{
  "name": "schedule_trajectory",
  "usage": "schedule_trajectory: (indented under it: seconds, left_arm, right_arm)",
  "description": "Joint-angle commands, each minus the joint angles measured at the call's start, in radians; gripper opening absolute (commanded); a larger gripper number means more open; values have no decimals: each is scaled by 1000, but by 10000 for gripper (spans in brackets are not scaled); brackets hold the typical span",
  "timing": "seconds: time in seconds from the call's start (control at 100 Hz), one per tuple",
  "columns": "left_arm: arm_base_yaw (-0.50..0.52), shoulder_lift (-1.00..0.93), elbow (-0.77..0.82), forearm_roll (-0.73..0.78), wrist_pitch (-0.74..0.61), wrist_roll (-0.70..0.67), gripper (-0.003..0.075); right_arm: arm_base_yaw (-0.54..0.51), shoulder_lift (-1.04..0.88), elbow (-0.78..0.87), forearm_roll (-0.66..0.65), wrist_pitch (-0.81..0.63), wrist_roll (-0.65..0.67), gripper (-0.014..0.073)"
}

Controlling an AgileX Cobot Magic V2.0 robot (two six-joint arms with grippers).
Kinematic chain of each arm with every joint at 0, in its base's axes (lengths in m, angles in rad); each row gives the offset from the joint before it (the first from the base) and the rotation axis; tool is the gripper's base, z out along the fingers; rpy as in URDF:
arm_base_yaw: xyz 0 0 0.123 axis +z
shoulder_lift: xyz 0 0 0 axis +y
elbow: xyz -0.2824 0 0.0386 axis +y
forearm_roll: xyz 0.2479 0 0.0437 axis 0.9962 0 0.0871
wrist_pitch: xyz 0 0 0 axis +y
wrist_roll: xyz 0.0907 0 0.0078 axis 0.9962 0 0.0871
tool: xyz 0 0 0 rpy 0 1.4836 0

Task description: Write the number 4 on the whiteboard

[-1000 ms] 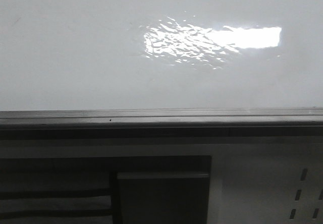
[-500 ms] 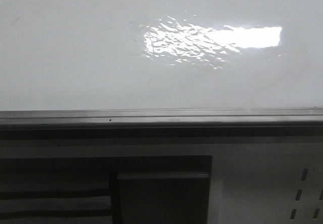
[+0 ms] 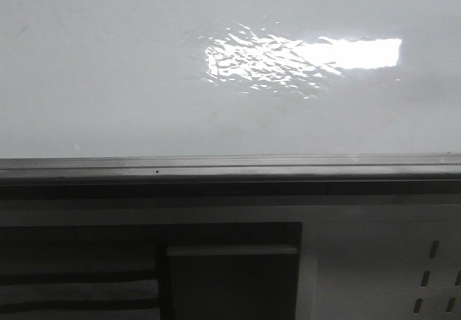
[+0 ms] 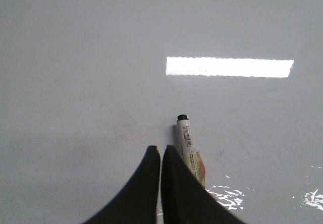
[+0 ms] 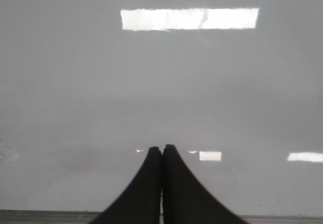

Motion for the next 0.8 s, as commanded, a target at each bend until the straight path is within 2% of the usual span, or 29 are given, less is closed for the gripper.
schedule_trajectory:
  seconds: [0.0, 0.38, 0.45, 0.52, 0.62, 0.69, 0.74, 0.79]
  left_arm:
    - [-4, 26, -35, -3, -65, -1, -20]
    - [-4, 29, -32, -11, -66, -1, -20]
    - [-2, 29, -32, -2, -66, -1, -14]
    - [-2, 29, -32, 38, -64, -1, 54]
    - [-2, 32, -32, 78, -64, -1, 281]
    - [-2, 32, -32, 75, -64, -1, 408]
    - [-2, 32, -32, 71, -64, -1, 447]
    - [-2, 32, -32, 71, -64, -1, 451]
  right_arm:
    - [-6, 29, -37, -17, -94, -15, -71]
    - [-6, 29, -37, -14, -89, -15, -69]
    - [-6, 29, -37, -14, -87, -15, -36]
    - [-6, 29, -37, -14, -87, -13, 65]
    - [-6, 29, -37, -14, -91, -13, 298]
    - [-6, 29, -37, -14, -95, -13, 417]
    - [-6, 29, -37, -14, -97, -13, 460]
    - [-6, 29, -37, -14, -97, -13, 471]
